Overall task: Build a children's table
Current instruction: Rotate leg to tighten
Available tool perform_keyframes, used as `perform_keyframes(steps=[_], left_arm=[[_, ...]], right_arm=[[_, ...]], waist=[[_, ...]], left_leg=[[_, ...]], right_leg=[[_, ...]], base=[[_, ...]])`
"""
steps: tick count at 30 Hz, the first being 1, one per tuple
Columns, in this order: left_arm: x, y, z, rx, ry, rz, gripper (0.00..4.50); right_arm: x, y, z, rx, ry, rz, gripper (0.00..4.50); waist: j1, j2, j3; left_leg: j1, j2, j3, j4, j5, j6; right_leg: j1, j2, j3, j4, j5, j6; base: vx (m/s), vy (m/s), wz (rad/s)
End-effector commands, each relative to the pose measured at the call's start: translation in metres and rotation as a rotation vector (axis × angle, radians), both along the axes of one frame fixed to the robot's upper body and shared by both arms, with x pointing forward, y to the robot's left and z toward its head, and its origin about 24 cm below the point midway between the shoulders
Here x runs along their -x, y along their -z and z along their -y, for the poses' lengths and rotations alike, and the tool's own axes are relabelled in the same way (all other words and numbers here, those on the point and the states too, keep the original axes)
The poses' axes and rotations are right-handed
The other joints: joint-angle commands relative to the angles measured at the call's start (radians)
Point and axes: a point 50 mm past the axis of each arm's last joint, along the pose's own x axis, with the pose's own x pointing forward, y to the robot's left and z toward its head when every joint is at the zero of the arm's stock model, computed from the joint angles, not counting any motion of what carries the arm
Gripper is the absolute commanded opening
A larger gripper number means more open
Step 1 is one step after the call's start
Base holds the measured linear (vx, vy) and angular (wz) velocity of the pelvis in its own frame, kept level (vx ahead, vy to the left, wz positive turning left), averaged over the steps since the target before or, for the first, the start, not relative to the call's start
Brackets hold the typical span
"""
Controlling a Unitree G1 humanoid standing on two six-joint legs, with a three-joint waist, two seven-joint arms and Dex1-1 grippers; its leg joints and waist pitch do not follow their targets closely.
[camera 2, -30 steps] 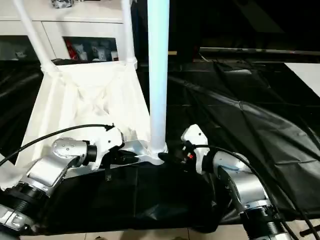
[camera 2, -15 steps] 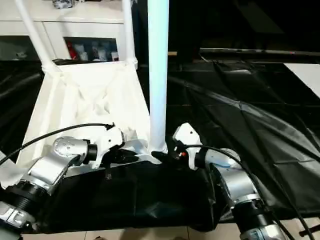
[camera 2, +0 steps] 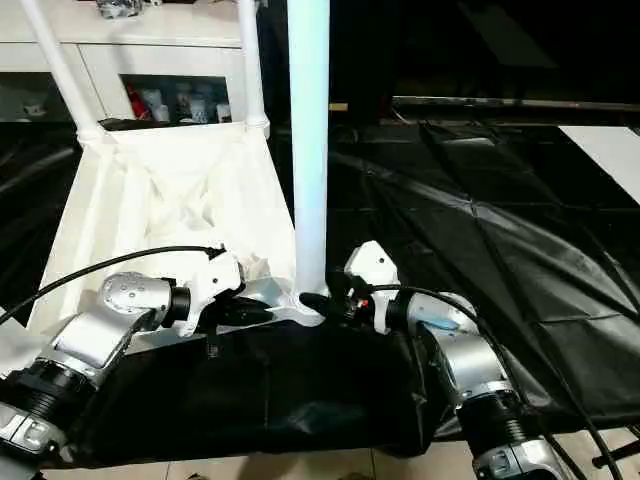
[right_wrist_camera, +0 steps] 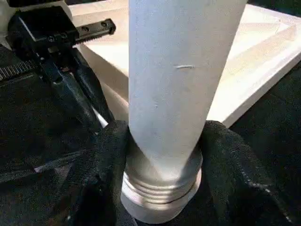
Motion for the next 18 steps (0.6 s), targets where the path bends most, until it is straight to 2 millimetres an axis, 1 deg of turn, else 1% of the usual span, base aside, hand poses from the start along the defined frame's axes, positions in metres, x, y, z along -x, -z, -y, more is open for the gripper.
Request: perform_keyframes(steps=[1, 4, 5, 6, 7, 8, 10, 11, 13, 15, 16, 17, 18], left_arm=[[0.008, 0.012, 0.000, -0.034, 0.045, -0.057, 0.00], [0.008, 0.012, -0.002, -0.036, 0.047, -0.060, 0.00], [0.008, 0.012, -0.002, -0.036, 0.046, -0.058, 0.00], [0.007, 0.011, -0.002, -0.036, 0.045, -0.057, 0.00], [0.007, 0.011, -0.002, -0.036, 0.048, -0.057, 0.00], [0.007, 0.011, -0.002, -0.037, 0.051, -0.058, 0.00], [0.008, 0.011, -0.001, -0.037, 0.060, -0.063, 0.00], [0.008, 0.011, -0.001, -0.037, 0.067, -0.069, 0.00], [0.009, 0.011, 0.001, -0.038, 0.081, -0.072, 0.00], [0.009, 0.010, 0.001, -0.042, 0.093, -0.080, 0.00], [0.009, 0.010, 0.001, -0.046, 0.099, -0.081, 0.00], [0.009, 0.010, 0.001, -0.046, 0.099, -0.081, 0.00], [0.009, 0.010, 0.001, -0.046, 0.101, -0.079, 0.00]], right_arm=[[0.001, 0.007, -0.002, 0.036, -0.022, -0.018, 2.04], [0.001, 0.007, -0.001, 0.045, -0.020, -0.009, 2.04], [0.000, 0.006, -0.001, 0.041, -0.017, -0.011, 2.04], [0.000, 0.006, -0.001, 0.037, -0.015, -0.013, 2.39], [-0.001, 0.005, -0.001, 0.022, -0.014, -0.022, 2.60], [-0.001, 0.004, -0.001, 0.008, -0.016, -0.025, 2.74], [-0.002, 0.002, -0.002, -0.010, -0.018, -0.031, 2.75], [-0.003, 0.002, -0.003, -0.010, -0.020, -0.029, 2.94], [-0.005, 0.002, -0.004, -0.010, -0.018, -0.027, 3.14], [-0.007, 0.002, -0.004, 0.012, -0.010, -0.013, 3.26], [-0.009, 0.003, -0.004, 0.049, -0.001, 0.008, 3.40], [-0.009, 0.003, -0.004, 0.050, -0.001, 0.009, 3.40], [-0.011, 0.004, -0.005, 0.070, 0.003, 0.016, 3.48]], waist=[[0.005, -0.012, -0.043], [0.004, -0.011, -0.042], [0.004, -0.014, -0.042], [0.004, -0.013, -0.042], [0.004, -0.012, -0.042], [0.004, -0.013, -0.042], [0.004, -0.012, -0.042], [0.004, -0.012, -0.042], [0.004, -0.011, -0.043], [0.004, -0.009, -0.045], [0.005, -0.005, -0.047], [0.004, -0.006, -0.047], [0.005, -0.003, -0.047]], left_leg=[[0.011, 0.033, -0.032, -0.074, -0.408, 0.010], [0.012, 0.033, -0.033, -0.075, -0.415, 0.008], [0.011, 0.033, -0.033, -0.075, -0.415, 0.009], [0.011, 0.033, -0.034, -0.076, -0.414, 0.009], [0.011, 0.033, -0.033, -0.075, -0.415, 0.009], [0.011, 0.033, -0.034, -0.076, -0.417, 0.009], [0.013, 0.033, -0.034, -0.075, -0.420, 0.010], [0.012, 0.033, -0.034, -0.076, -0.419, 0.010], [0.008, 0.036, -0.035, -0.079, -0.410, 0.008], [0.007, 0.038, -0.034, -0.081, -0.401, 0.007], [0.006, 0.039, -0.033, -0.082, -0.388, 0.007], [0.006, 0.040, -0.031, -0.082, -0.387, 0.005], [0.008, 0.039, -0.030, -0.082, -0.387, 0.003]], right_leg=[[0.012, -0.066, 0.033, -0.122, -0.649, -0.081], [0.011, -0.065, 0.032, -0.123, -0.655, -0.080], [0.011, -0.066, 0.033, -0.123, -0.657, -0.079], [0.012, -0.066, 0.032, -0.122, -0.658, -0.079], [0.011, -0.066, 0.033, -0.123, -0.659, -0.079], [0.011, -0.066, 0.032, -0.123, -0.661, -0.078], [0.009, -0.067, 0.034, -0.124, -0.668, -0.078], [0.010, -0.068, 0.034, -0.124, -0.666, -0.080], [0.014, -0.068, 0.035, -0.119, -0.637, -0.089], [0.017, -0.067, 0.036, -0.114, -0.593, -0.104], [0.018, -0.066, 0.038, -0.108, -0.543, -0.125], [0.018, -0.066, 0.038, -0.107, -0.529, -0.133], [0.018, -0.065, 0.039, -0.106, -0.506, -0.142]], base=[[0.000, 0.000, 0.00], [0.000, 0.000, 0.00], [0.000, 0.000, 0.00], [0.000, 0.000, 0.00], [0.000, 0.000, 0.00], [0.000, 0.000, 0.00], [0.000, 0.000, 0.00], [0.000, 0.000, 0.00], [0.000, 0.000, 0.00], [0.000, 0.000, 0.00], [0.000, 0.000, 0.00], [0.000, 0.000, 0.00], [0.000, 0.000, 0.00]])
